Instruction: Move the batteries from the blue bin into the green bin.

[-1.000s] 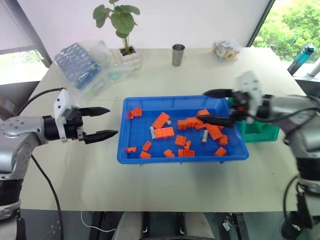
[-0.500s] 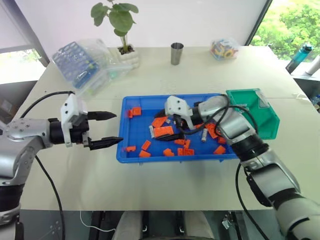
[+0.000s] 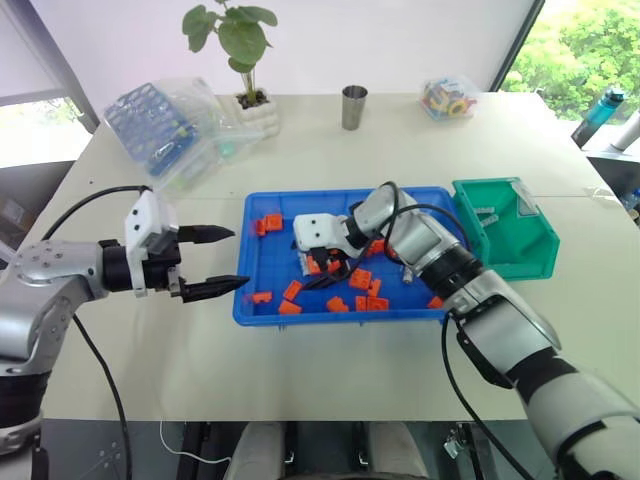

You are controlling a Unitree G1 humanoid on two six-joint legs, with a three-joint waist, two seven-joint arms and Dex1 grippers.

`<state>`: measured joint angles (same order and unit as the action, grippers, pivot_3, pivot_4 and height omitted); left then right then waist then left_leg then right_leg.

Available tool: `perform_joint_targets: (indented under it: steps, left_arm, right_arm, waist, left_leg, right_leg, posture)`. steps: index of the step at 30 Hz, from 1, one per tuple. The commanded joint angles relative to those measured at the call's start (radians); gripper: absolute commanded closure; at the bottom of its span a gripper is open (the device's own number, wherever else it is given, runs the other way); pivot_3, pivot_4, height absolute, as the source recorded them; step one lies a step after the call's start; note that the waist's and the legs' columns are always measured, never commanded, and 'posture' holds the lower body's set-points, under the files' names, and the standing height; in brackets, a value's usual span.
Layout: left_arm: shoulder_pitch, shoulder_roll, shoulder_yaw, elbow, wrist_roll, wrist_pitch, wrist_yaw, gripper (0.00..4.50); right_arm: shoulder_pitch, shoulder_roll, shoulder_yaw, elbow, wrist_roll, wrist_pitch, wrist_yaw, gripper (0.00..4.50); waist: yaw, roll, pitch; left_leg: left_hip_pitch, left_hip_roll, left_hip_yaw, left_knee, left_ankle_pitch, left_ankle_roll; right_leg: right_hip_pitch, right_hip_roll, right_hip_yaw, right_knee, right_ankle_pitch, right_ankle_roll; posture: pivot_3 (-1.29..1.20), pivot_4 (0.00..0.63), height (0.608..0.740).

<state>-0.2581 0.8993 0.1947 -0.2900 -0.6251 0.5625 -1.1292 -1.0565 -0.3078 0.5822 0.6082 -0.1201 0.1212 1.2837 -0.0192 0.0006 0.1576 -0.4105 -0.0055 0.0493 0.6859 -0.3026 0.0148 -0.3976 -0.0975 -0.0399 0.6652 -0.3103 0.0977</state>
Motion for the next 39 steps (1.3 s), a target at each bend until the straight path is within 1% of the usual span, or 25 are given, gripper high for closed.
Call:
perform_joint_targets:
  steps: [1, 4, 10, 15, 16, 19, 20, 21, 22, 25, 28, 29, 32, 35, 36, 39]
  left_arm:
    - [-0.020, -0.003, 0.013, -0.026, -0.021, -0.002, 0.008, 0.00]
    - [-0.027, -0.009, 0.009, -0.026, -0.019, -0.003, 0.013, 0.00]
    - [-0.033, -0.020, 0.002, -0.024, -0.015, -0.007, 0.023, 0.00]
    - [-0.039, -0.030, -0.001, -0.022, -0.011, -0.009, 0.031, 0.00]
    - [-0.039, -0.031, -0.001, -0.022, -0.010, -0.010, 0.032, 0.00]
    - [-0.039, -0.033, 0.000, -0.022, -0.009, -0.011, 0.034, 0.00]
    - [-0.039, -0.033, 0.000, -0.022, -0.009, -0.011, 0.035, 0.00]
    - [-0.039, -0.033, 0.000, -0.022, -0.008, -0.012, 0.034, 0.00]
    - [-0.039, -0.033, -0.001, -0.021, -0.008, -0.013, 0.033, 0.00]
    - [-0.037, -0.031, -0.002, -0.022, -0.007, -0.015, 0.029, 0.00]
    - [-0.046, -0.034, -0.011, -0.017, -0.006, -0.014, 0.027, 0.00]
    - [-0.047, -0.035, -0.014, -0.017, -0.007, -0.014, 0.026, 0.00]
    - [-0.052, -0.050, -0.034, -0.016, -0.003, -0.019, 0.025, 0.00]
    - [-0.073, -0.071, -0.058, -0.006, 0.006, -0.022, 0.030, 0.00]
    - [-0.080, -0.076, -0.064, -0.001, 0.008, -0.023, 0.030, 0.00]
    - [-0.109, -0.092, -0.083, 0.016, 0.012, -0.026, 0.027, 0.00]
  right_arm:
    - [-0.044, 0.012, -0.001, 0.044, -0.033, -0.005, 0.027, 0.06]
    - [-0.055, 0.020, -0.005, 0.087, -0.047, 0.000, 0.051, 0.06]
    - [-0.097, 0.053, -0.026, 0.193, -0.064, -0.010, 0.038, 0.06]
    - [-0.108, 0.077, -0.049, 0.216, -0.049, 0.016, 0.063, 0.06]
    - [-0.107, 0.078, -0.051, 0.216, -0.051, 0.015, 0.064, 0.28]
    - [-0.097, 0.078, -0.058, 0.207, -0.054, 0.008, 0.067, 1.17]
    - [-0.094, 0.078, -0.061, 0.203, -0.054, 0.005, 0.065, 1.76]
    - [-0.091, 0.079, -0.065, 0.198, -0.052, 0.001, 0.061, 2.21]
    - [-0.090, 0.082, -0.074, 0.188, -0.045, 0.005, 0.057, 2.28]
    - [-0.086, 0.093, -0.111, 0.141, -0.013, 0.037, 0.047, 2.28]
    - [-0.076, 0.081, -0.185, -0.007, 0.050, 0.145, 0.043, 2.28]
    - [-0.066, 0.069, -0.206, -0.066, 0.068, 0.183, 0.039, 2.28]
    - [-0.026, -0.018, -0.341, -0.331, 0.161, 0.392, 0.003, 2.28]
    - [0.005, -0.124, -0.455, -0.468, 0.199, 0.557, -0.074, 2.28]
    - [0.020, -0.166, -0.484, -0.495, 0.205, 0.593, -0.095, 2.28]
    - [0.135, -0.358, -0.577, -0.554, 0.183, 0.608, -0.140, 2.28]
  waist:
    - [-0.001, 0.000, 0.000]
    - [-0.003, 0.000, 0.000]
    - [-0.004, 0.000, 0.000]
    - [-0.004, 0.000, 0.000]
    - [-0.004, 0.000, 0.000]
    - [-0.005, 0.000, 0.000]
    - [-0.005, 0.000, 0.000]
    - [-0.005, 0.000, 0.000]
    - [-0.005, 0.000, 0.000]
    - [-0.005, 0.000, 0.000]
    - [-0.005, 0.000, 0.000]
    - [-0.004, 0.000, 0.000]
    - [0.006, 0.000, 0.000]
    - [0.014, -0.001, 0.000]
    - [0.014, -0.001, 0.000]
    - [0.016, -0.002, -0.001]
  left_leg:
    - [0.000, 0.000, 0.000, 0.000, 0.000, 0.000]
    - [0.000, 0.000, 0.000, 0.000, 0.000, 0.000]
    - [0.000, 0.000, 0.000, 0.000, 0.000, 0.000]
    - [0.000, 0.000, 0.000, 0.000, 0.000, 0.000]
    - [0.000, 0.000, 0.000, 0.000, 0.000, 0.000]
    - [0.000, 0.000, 0.000, 0.000, 0.000, 0.000]
    - [0.000, 0.000, 0.000, 0.000, 0.000, 0.000]
    - [0.000, 0.000, 0.000, 0.000, 0.000, 0.000]
    - [0.000, 0.000, 0.000, 0.000, 0.000, 0.000]
    - [0.000, 0.000, 0.000, 0.000, 0.000, 0.000]
    - [0.000, 0.000, 0.000, 0.000, 0.000, -0.001]
    - [0.000, 0.000, 0.000, 0.000, 0.000, -0.001]
    - [0.000, 0.000, 0.000, 0.000, 0.000, -0.001]
    - [0.000, -0.003, -0.002, 0.000, 0.000, 0.000]
    - [0.000, -0.003, -0.003, 0.000, 0.000, 0.000]
    - [0.000, -0.004, -0.003, 0.000, 0.000, 0.000]
  right_leg:
    - [0.000, 0.000, 0.000, 0.000, 0.000, 0.000]
    - [0.000, 0.000, 0.000, 0.000, 0.000, 0.000]
    - [0.000, 0.000, 0.000, 0.000, 0.000, 0.000]
    - [0.000, 0.000, 0.000, 0.000, 0.000, 0.000]
    - [0.000, 0.000, 0.000, 0.001, 0.000, 0.000]
    - [0.000, 0.000, 0.000, 0.001, 0.000, 0.000]
    - [0.000, 0.000, 0.000, 0.001, 0.000, 0.000]
    - [0.000, 0.000, 0.000, 0.001, 0.000, 0.000]
    - [0.000, 0.000, 0.000, 0.001, 0.000, 0.000]
    - [0.000, 0.000, 0.000, 0.001, 0.000, 0.000]
    - [0.000, 0.000, 0.000, 0.001, 0.000, 0.000]
    - [0.000, 0.000, 0.000, 0.001, 0.000, 0.000]
    - [0.000, 0.000, 0.000, 0.001, 0.000, 0.000]
    - [0.001, -0.003, -0.001, 0.000, 0.000, 0.000]
    - [0.001, -0.004, -0.001, 0.000, 0.000, 0.000]
    - [0.002, -0.004, -0.002, -0.001, 0.000, 0.000]
  posture:
    - [0.00, 0.150, 0.716]
    - [0.00, 0.150, 0.716]
    - [0.00, 0.150, 0.716]
    - [0.00, 0.150, 0.716]
    - [0.00, 0.150, 0.716]
    - [0.00, 0.150, 0.716]
    - [0.00, 0.150, 0.716]
    - [0.00, 0.150, 0.716]
    - [0.00, 0.150, 0.716]
    - [0.00, 0.150, 0.716]
    - [0.00, 0.150, 0.716]
    - [0.00, 0.150, 0.716]
    - [0.00, 0.150, 0.716]
    - [0.00, 0.150, 0.716]
    - [0.00, 0.150, 0.716]
    - [0.00, 0.150, 0.716]
